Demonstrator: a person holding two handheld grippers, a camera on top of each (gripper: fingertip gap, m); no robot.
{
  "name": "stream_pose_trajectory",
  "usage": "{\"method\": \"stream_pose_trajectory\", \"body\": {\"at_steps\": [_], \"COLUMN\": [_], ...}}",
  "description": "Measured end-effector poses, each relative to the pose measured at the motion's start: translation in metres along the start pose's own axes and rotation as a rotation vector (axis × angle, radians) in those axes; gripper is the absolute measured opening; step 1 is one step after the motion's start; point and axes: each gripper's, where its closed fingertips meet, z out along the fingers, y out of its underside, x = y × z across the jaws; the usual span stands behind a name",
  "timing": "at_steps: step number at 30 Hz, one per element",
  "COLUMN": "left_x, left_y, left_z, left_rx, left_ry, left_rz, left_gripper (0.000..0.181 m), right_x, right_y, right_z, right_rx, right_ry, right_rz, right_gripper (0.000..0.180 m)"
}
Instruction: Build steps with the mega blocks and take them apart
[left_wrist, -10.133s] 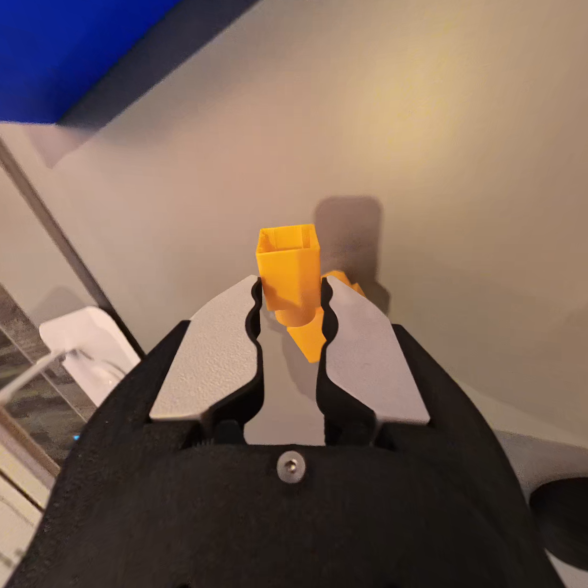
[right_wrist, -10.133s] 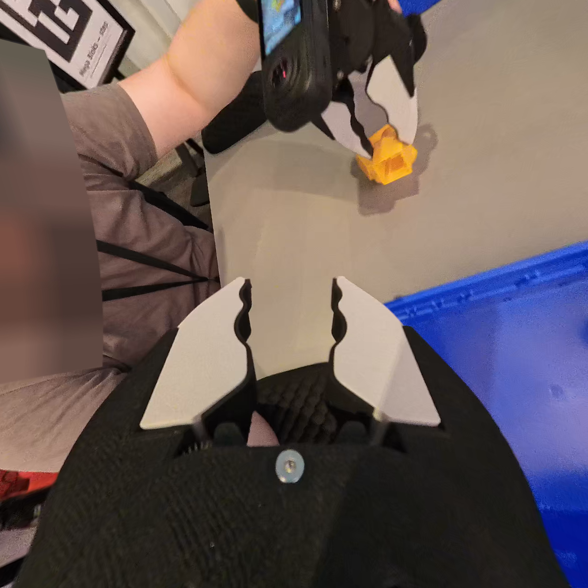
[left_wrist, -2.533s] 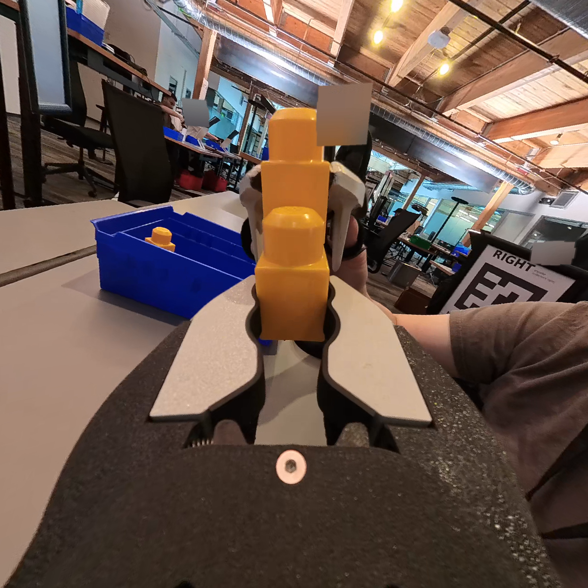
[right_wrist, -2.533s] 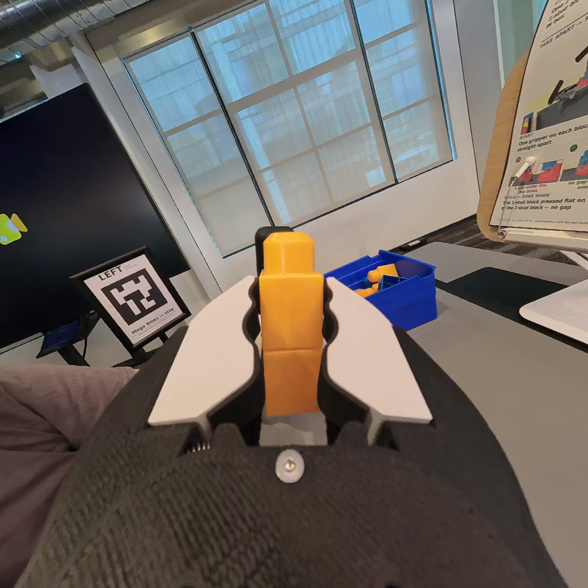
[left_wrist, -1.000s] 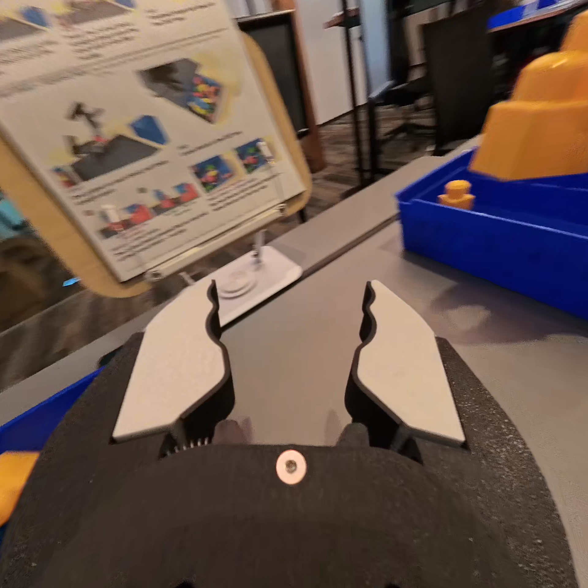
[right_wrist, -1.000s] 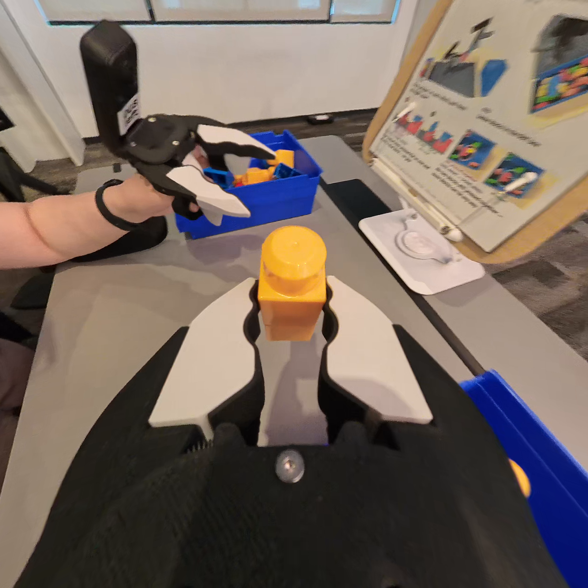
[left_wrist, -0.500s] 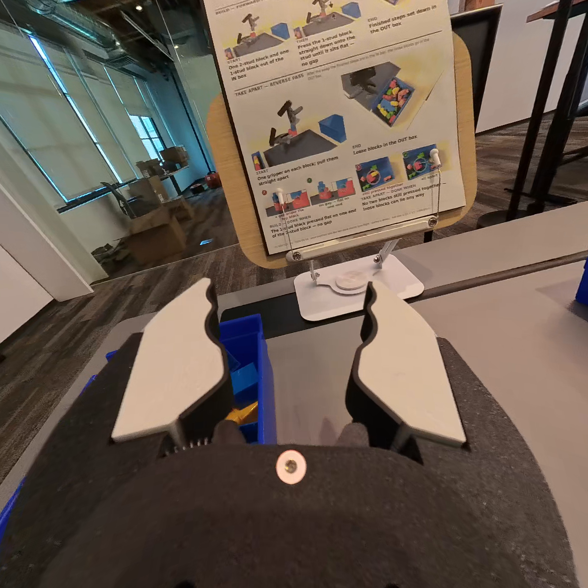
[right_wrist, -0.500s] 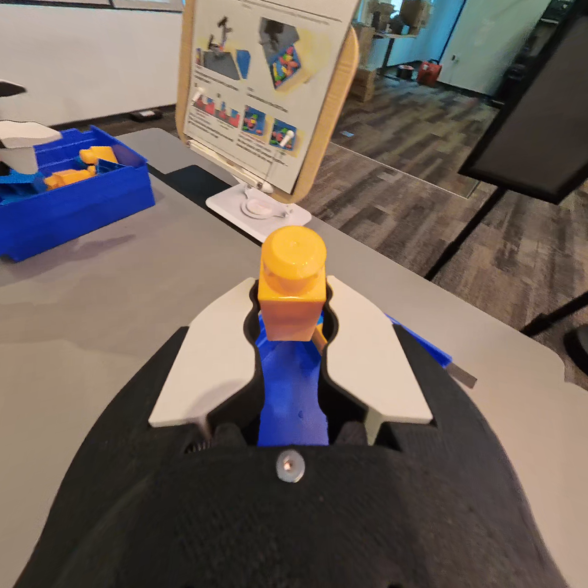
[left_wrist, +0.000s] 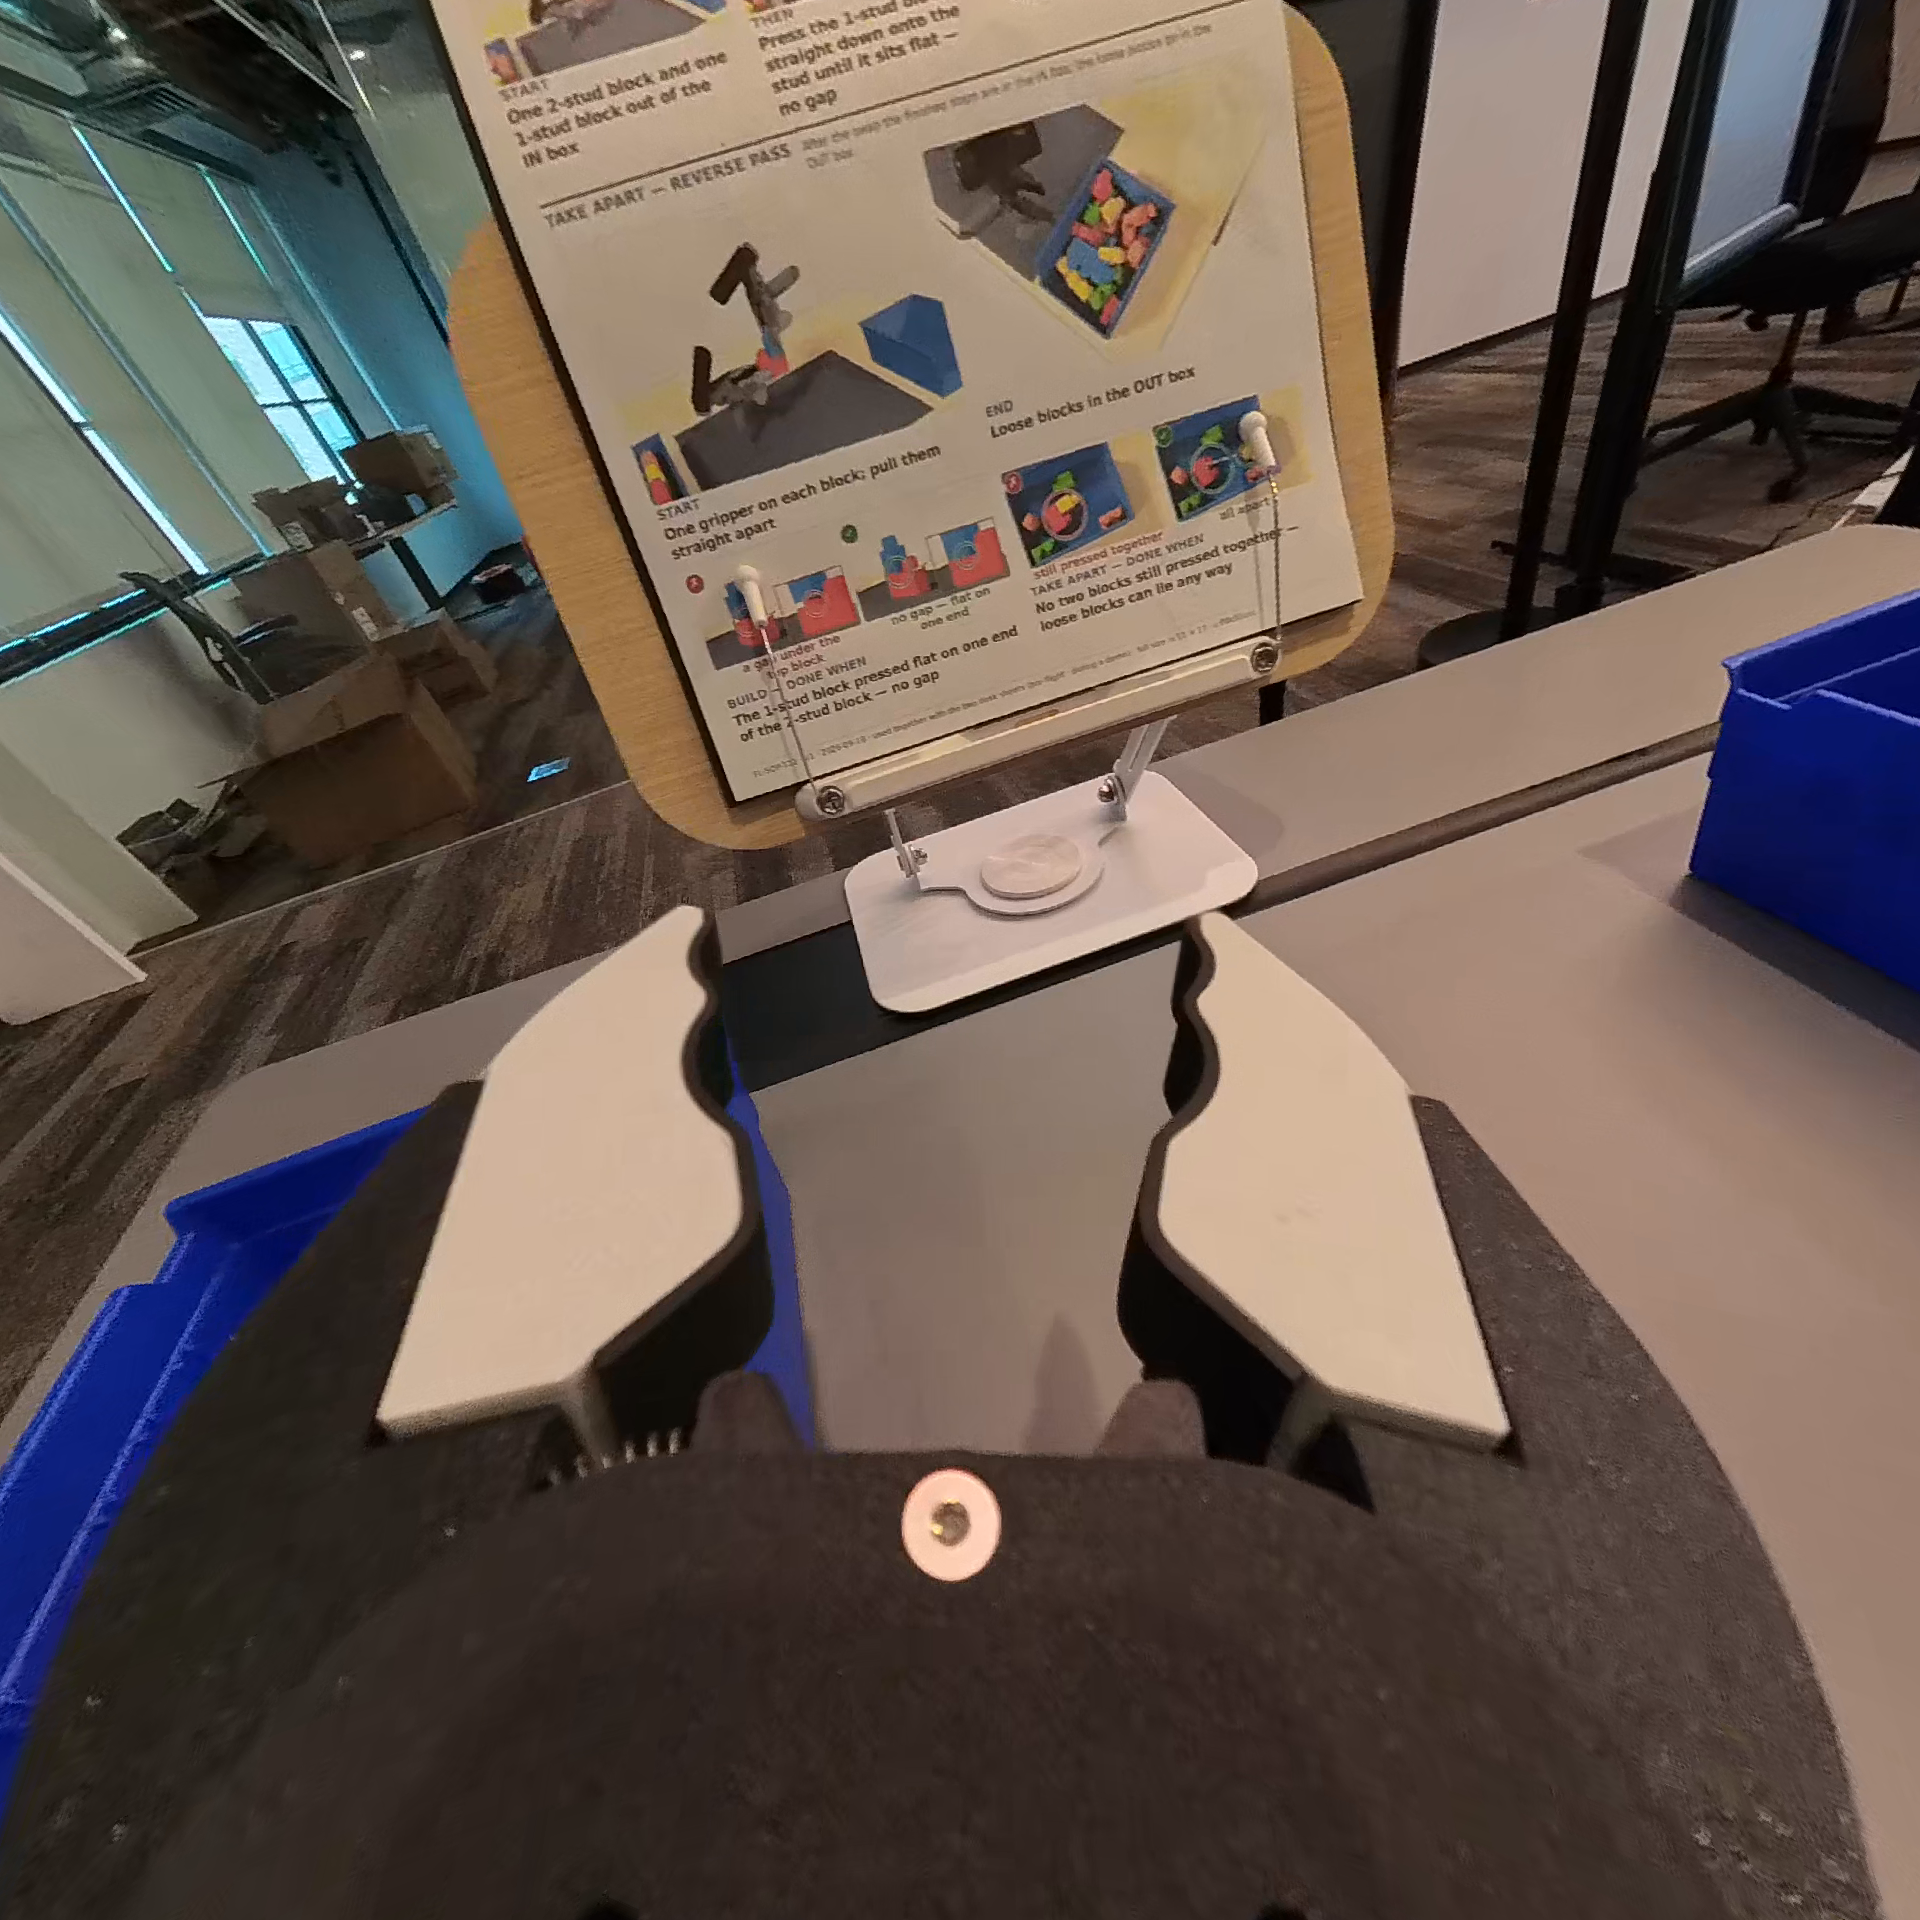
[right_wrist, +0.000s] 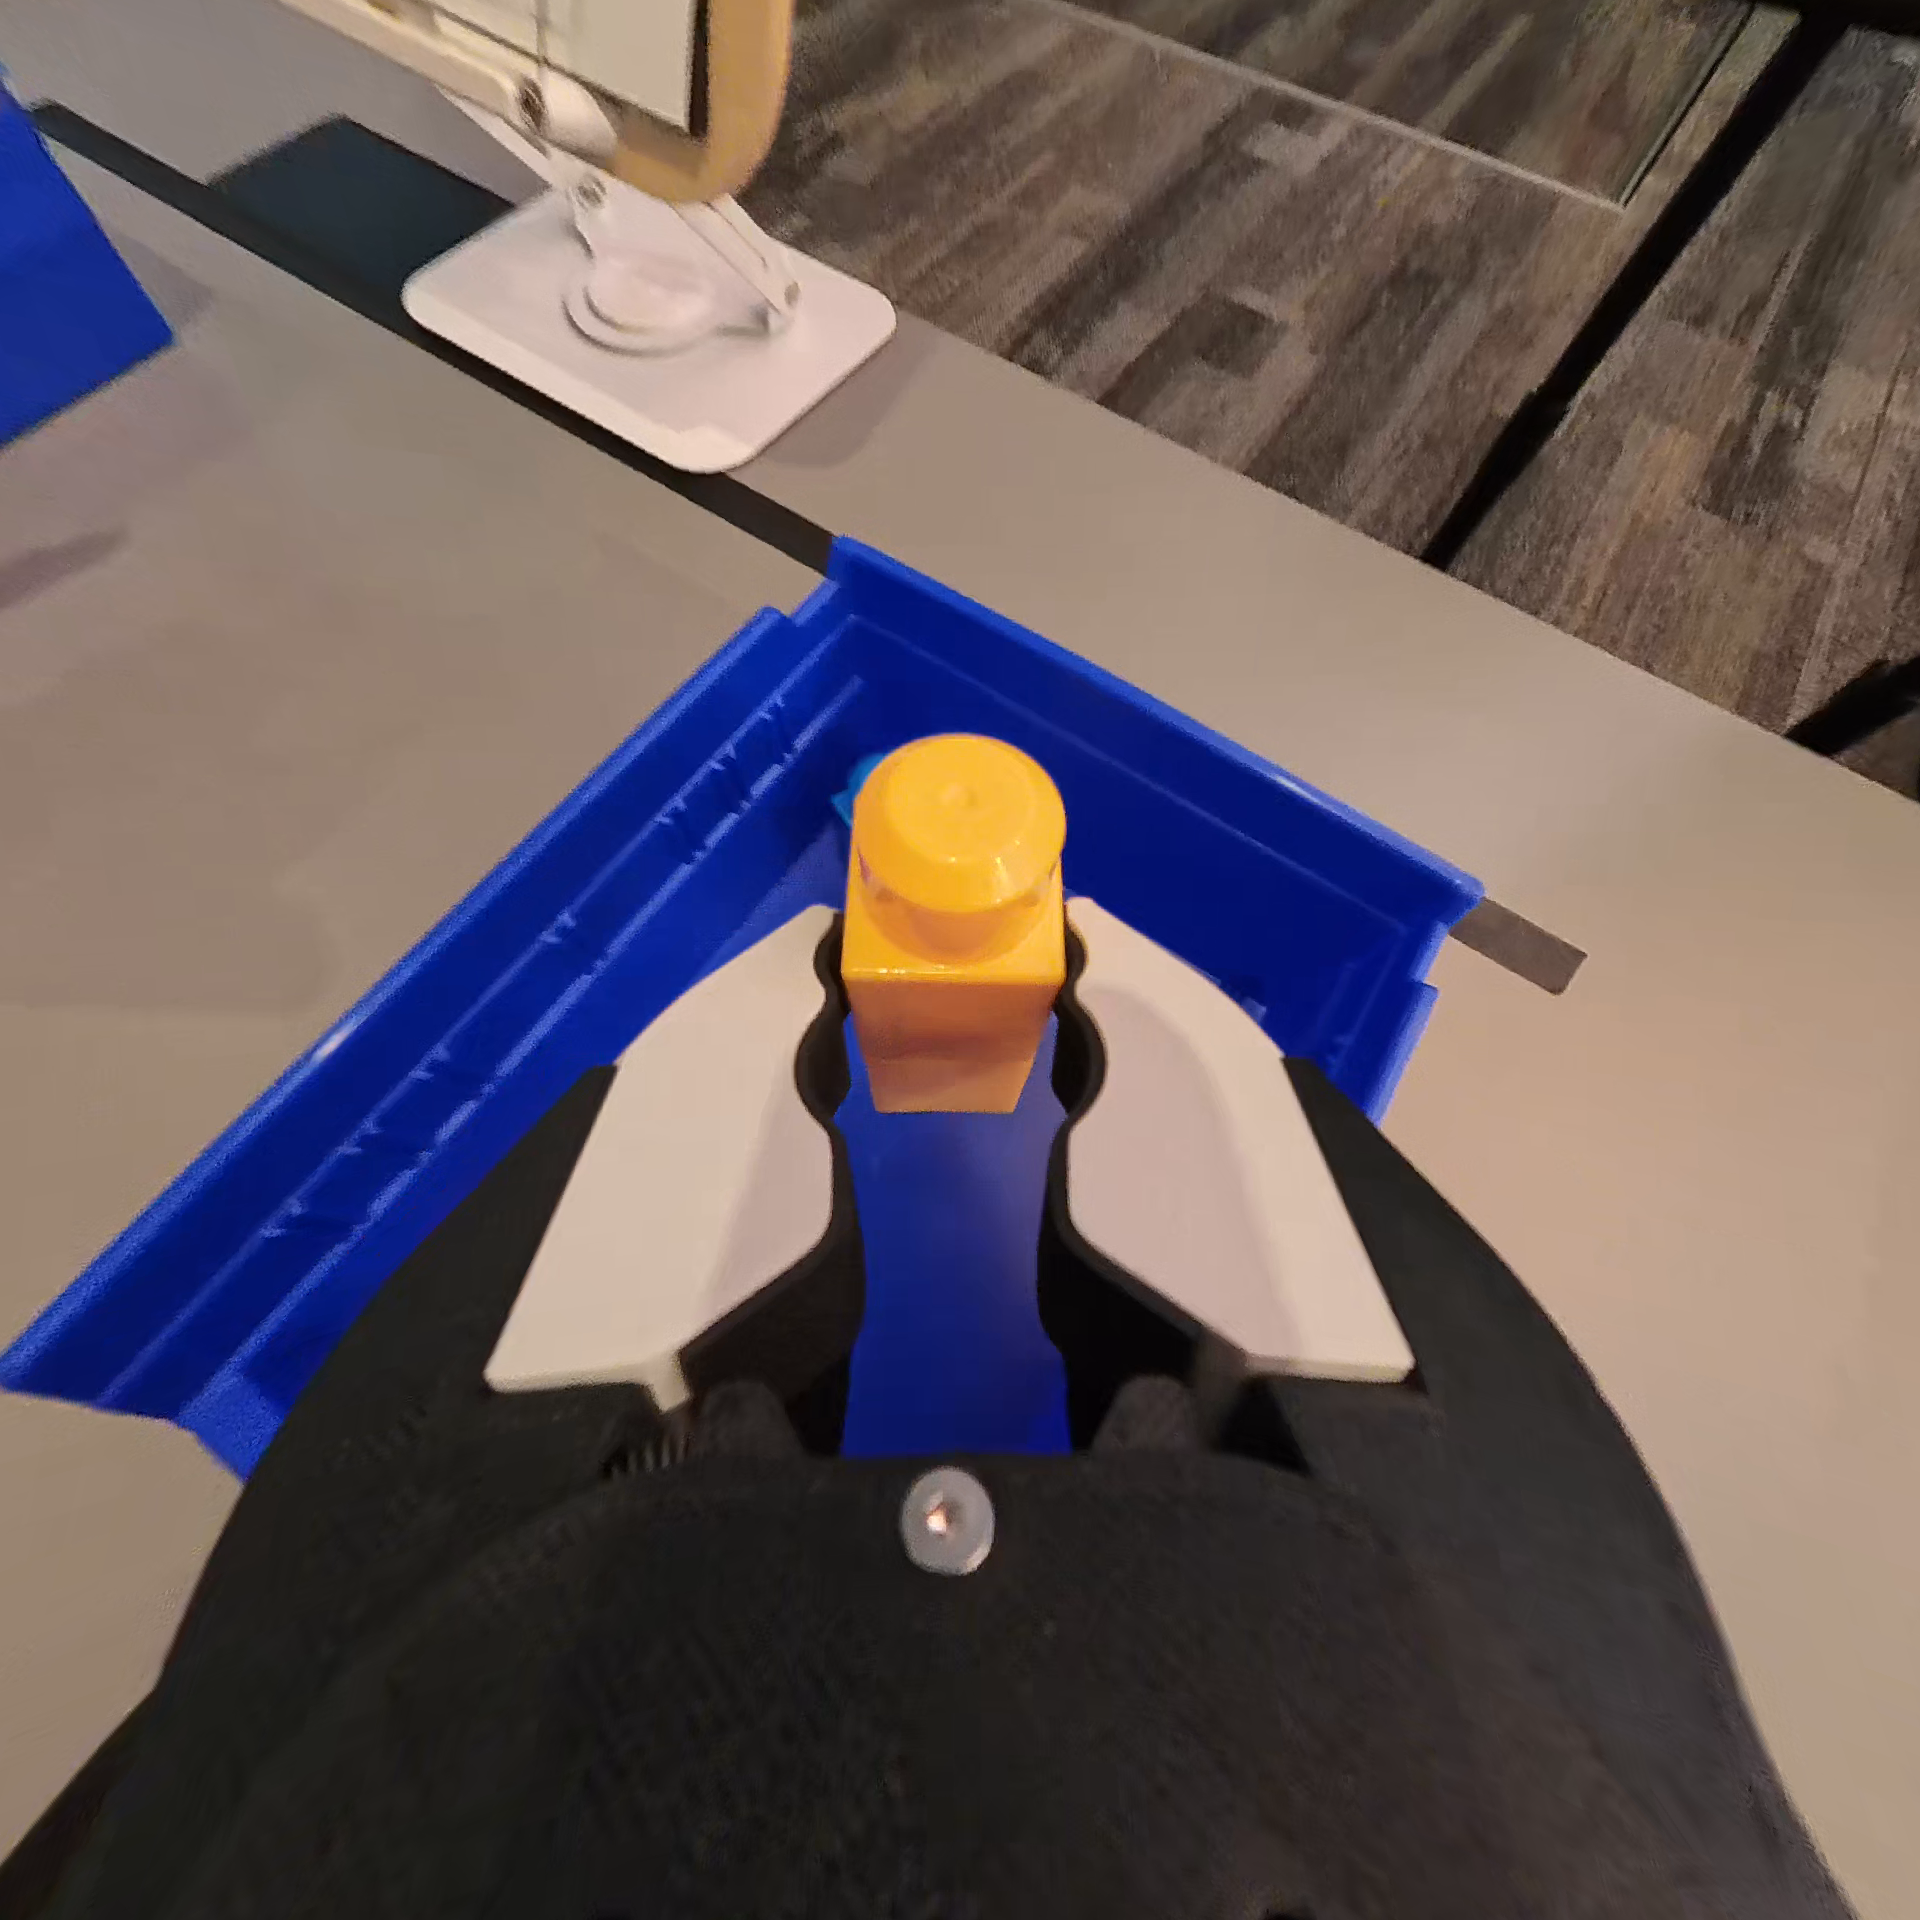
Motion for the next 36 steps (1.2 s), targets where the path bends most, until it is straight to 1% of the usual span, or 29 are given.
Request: {"method": "stream_pose_trajectory", "body": {"at_steps": [3,9,11,13,15,18,19,20,21,23,26,28,29,31,33,35,36], "left_x": [0.005,0.013,0.017,0.02,0.023,0.027,0.028,0.028,0.028,0.025,0.005,-0.016,-0.026,-0.053,-0.076,-0.097,-0.112], "left_y": [0.0,0.002,0.003,0.003,0.003,0.004,0.005,0.004,0.004,0.001,-0.011,-0.021,-0.024,-0.019,-0.009,-0.001,0.001], "left_z": [0.0,0.001,0.001,0.001,0.001,0.001,0.001,0.001,0.001,-0.001,-0.008,-0.016,-0.022,-0.035,-0.05,-0.06,-0.062], "left_rx": [0.002,-0.007,-0.009,-0.009,-0.012,-0.023,-0.025,-0.026,-0.026,-0.028,-0.012,-0.018,-0.036,-0.125,-0.207,-0.218,-0.204], "left_ry": [0.017,0.039,0.049,0.058,0.07,0.085,0.09,0.093,0.095,0.095,0.064,0.053,0.065,0.077,0.118,0.15,0.129], "left_rz": [0.004,0.005,0.008,0.014,0.021,0.022,0.022,0.022,0.023,0.032,0.045,0.057,0.071,0.081,0.083,0.086,0.089], "left_gripper": [0.083,0.084,0.084,0.084,0.083,0.083,0.083,0.083,0.083,0.084,0.083,0.079,0.074,0.075,0.068,0.066,0.067], "right_x": [0.009,0.021,0.026,0.031,0.032,0.045,0.047,0.05,0.051,0.051,0.055,0.056,0.054,0.047,0.037,0.025,0.018], "right_y": [0.013,0.056,0.066,0.07,0.068,0.071,0.072,0.071,0.069,0.062,0.05,0.034,0.025,0.004,-0.016,-0.032,-0.039], "right_z": [0.013,0.054,0.063,0.066,0.067,0.065,0.065,0.065,0.064,0.062,0.049,0.037,0.031,0.017,0.004,-0.007,-0.011], "right_rx": [-0.047,-0.259,-0.326,-0.366,-0.363,-0.379,-0.384,-0.38,-0.367,-0.331,-0.281,-0.218,-0.179,-0.097,-0.023,0.033,0.054], "right_ry": [0.03,0.085,0.131,0.185,0.198,0.285,0.303,0.317,0.325,0.324,0.358,0.385,0.391,0.392,0.389,0.378,0.37], "right_rz": [-0.008,-0.065,-0.084,-0.106,-0.095,-0.083,-0.08,-0.078,-0.073,-0.071,-0.086,-0.095,-0.097,-0.107,-0.124,-0.141,-0.15], "right_gripper": [0.038,0.038,0.038,0.039,0.039,0.039,0.043,0.052,0.057,0.058,0.058,0.058,0.057,0.057,0.057,0.056,0.056]}}
